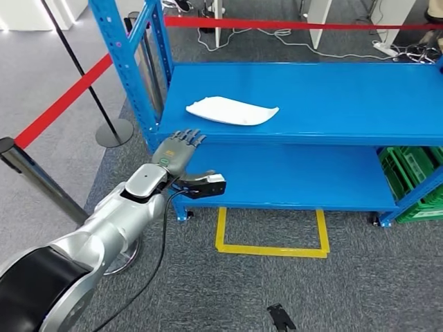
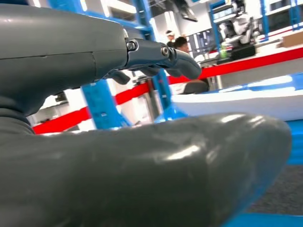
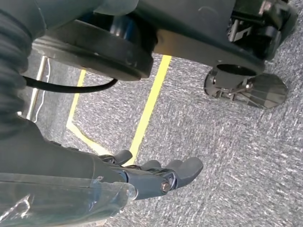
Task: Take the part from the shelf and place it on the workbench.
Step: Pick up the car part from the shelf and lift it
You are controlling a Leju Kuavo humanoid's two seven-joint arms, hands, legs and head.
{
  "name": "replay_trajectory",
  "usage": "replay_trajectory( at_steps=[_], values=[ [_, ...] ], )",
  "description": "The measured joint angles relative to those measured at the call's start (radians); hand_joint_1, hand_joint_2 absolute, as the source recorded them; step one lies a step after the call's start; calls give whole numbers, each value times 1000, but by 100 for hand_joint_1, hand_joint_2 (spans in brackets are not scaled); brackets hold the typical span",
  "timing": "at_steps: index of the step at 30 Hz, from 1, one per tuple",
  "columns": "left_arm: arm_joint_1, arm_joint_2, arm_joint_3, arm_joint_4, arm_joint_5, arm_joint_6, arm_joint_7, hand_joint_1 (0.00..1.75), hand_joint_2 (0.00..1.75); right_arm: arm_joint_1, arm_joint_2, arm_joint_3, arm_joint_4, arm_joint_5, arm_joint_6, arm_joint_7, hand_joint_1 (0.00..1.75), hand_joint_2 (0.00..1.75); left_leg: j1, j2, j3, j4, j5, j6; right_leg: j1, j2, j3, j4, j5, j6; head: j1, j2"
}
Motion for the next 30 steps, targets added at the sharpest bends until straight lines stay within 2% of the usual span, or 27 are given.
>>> replay_trajectory(
  at_steps=[1, 2, 3, 5, 6, 7, 8, 10, 11, 12, 13, 15, 17, 18, 20, 21, 22, 23, 25, 26, 27, 30],
  values=[
    [-2, -2, 0, 0, 1, -1, 0, 0, 0, -1, -1, 0, 0, 1, 0, 0, 0, 175, 0, 0, 2, 19, -21, -13, -2, 1, 35, -75, 35, -11, -2, 0],
    [-4, -3, -1, 0, 2, -2, 0, 0, 0, -2, -1, 0, 1, 1, 0, -1, 0, 175, -2, 1, -17, 59, -45, -23, -2, 2, 48, -91, 27, -24, -3, 0],
    [-5, -4, -1, -1, 3, -2, 0, 0, 0, -3, -1, -1, 1, 1, 0, -1, 0, 175, -1, 2, -49, 122, -72, -29, -3, 2, 54, -91, 22, -31, -4, 0],
    [-4, -3, -2, 0, 4, -2, 0, 0, 0, -3, -1, -1, 1, 2, 0, -1, 0, 175, -1, 3, -135, 262, -115, -32, -3, 2, 63, -91, 15, -37, -4, 0],
    [-2, -2, -2, 0, 4, -2, 0, 0, 0, -3, -1, -1, 1, 2, 0, -1, 0, 175, -1, 3, -165, 300, -114, -31, -3, 2, 68, -91, 11, -38, -5, 0],
    [-2, -1, -2, 0, 5, -2, 0, 0, 0, -2, -2, -1, 1, 2, 0, -1, 0, 175, -1, 3, -177, 300, -92, -28, -2, 3, 74, -91, 6, -38, -5, 0],
    [-2, -1, -2, 0, 5, -2, 0, 0, 0, -2, -2, -1, 1, 2, 0, -1, 0, 175, -2, 3, -169, 261, -52, -23, -2, 4, 81, -91, 2, -37, -5, 0],
    [-5, -1, -3, 0, 6, -2, 0, 0, 0, -3, -2, -1, 1, 3, 0, -1, 0, 175, -7, 3, -119, 127, 39, -9, 0, 5, 94, -91, -9, -32, -4, 0],
    [-7, -1, -3, 0, 6, -2, 0, 0, 0, -4, -2, -1, 1, 3, 0, -1, 0, 175, -9, 3, -94, 66, 62, -3, 2, 6, 98, -90, -15, -28, -4, 0],
    [-9, -2, -3, 0, 6, -2, 0, 0, 0, -4, -2, -1, 1, 4, 0, -1, 0, 175, -11, 3, -77, 27, 71, 0, 4, 7, 100, -90, -20, -24, -4, 0],
    [-10, -2, -3, 0, 6, -3, 0, 0, 0, -5, -2, -1, 1, 4, 0, -1, 0, 175, -13, 3, -69, 9, 67, 3, 5, 7, 101, -92, -24, -18, -4, 0],
    [-11, -2, -4, 0, 6, -3, 0, 0, 0, -6, -2, -1, 1, 4, 0, 0, 0, 175, -10, 2, -60, -2, 59, 7, 5, 5, 106, -96, -30, -8, -3, 0],
    [-14, -3, -4, 0, 9, -3, -3, 0, 0, -7, -3, -1, 0, 4, 0, 0, 0, 175, -4, 1, -49, -10, 57, 15, 5, 2, 91, -59, -51, 1, 0, 0],
    [-14, -3, -4, 0, 13, -5, -9, 0, 0, -8, -3, -1, 0, 5, 0, 0, 0, 175, -2, 1, -44, -12, 55, 18, 5, 1, 64, -9, -73, 4, 2, 0],
    [-14, -5, -4, 0, 22, -14, -30, 0, 0, -7, -3, -1, 0, 7, 1, 0, 0, 175, -2, 1, -37, -12, 47, 23, 4, 0, -13, 122, -119, 9, 6, 0],
    [-12, -7, -4, 0, 26, -20, -40, 0, 0, -6, -3, -2, 0, 8, 1, 0, 0, 175, -2, 1, -33, -12, 43, 23, 4, 0, -45, 167, -124, 12, 6, 0],
    [-11, -9, -4, 0, 28, -26, -48, 0, 0, -5, -4, -2, 0, 9, 1, 0, 0, 175, -1, 0, -27, -12, 38, 22, 3, 0, -60, 175, -109, 14, 7, 0],
    [-10, -11, -4, 0, 29, -31, -53, 0, 0, -4, -5, -2, 0, 10, 1, 0, 0, 175, 0, -1, -20, -11, 32, 19, 1, -1, -56, 144, -75, 17, 6, 0],
    [-10, -15, -4, 0, 31, -37, -60, 0, 0, -4, -6, -2, 1, 13, 2, 0, 0, 175, 2, -2, -3, -6, 16, 8, -3, -3, -5, 15, 8, 25, 7, 0],
    [-12, -17, -4, 0, 32, -39, -62, 0, 0, -5, -6, -2, 1, 14, 3, 0, 0, 175, 2, -2, 1, -1, 8, 2, -4, -3, 20, -40, 31, 24, 8, 0],
    [-13, -18, -4, 0, 32, -41, -63, 0, 0, -5, -5, -2, 2, 14, 4, 0, 0, 175, 0, -3, 3, 2, 2, -4, -5, -3, 36, -74, 40, 20, 8, 0],
    [-16, -23, -5, 0, 29, -49, -67, 0, 0, -6, -5, -2, 2, 15, 5, 0, 0, 175, -2, -2, 4, 3, -5, -13, -3, 2, 42, -83, 28, -8, 5, 0]
  ],
)
